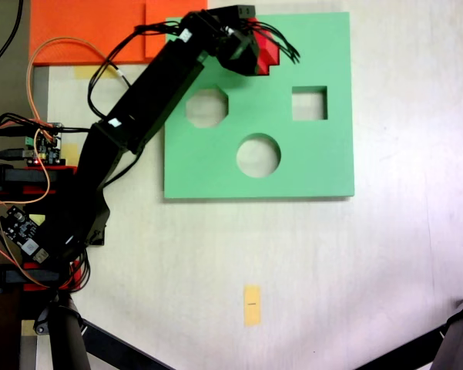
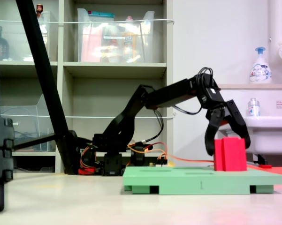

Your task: Put the cross columnar block into the corresponding hole

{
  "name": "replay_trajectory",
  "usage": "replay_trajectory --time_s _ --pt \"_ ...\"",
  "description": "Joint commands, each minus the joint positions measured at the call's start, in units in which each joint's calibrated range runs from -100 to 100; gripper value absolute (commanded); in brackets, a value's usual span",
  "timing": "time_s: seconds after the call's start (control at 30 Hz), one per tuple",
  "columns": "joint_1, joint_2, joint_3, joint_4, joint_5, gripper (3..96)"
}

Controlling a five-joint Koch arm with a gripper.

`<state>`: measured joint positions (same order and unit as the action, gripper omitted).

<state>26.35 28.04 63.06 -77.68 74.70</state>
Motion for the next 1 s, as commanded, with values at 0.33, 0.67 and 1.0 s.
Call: replay_trajectory --time_s 0.33,0.67,1.0 --pt "0.5 4.9 3.4 7.2 0.5 47.3" --pt "0.1 5.6 4.1 7.4 0.5 80.9" --pt "0.3 -16.5 5.9 -2.4 -1.1 95.1"
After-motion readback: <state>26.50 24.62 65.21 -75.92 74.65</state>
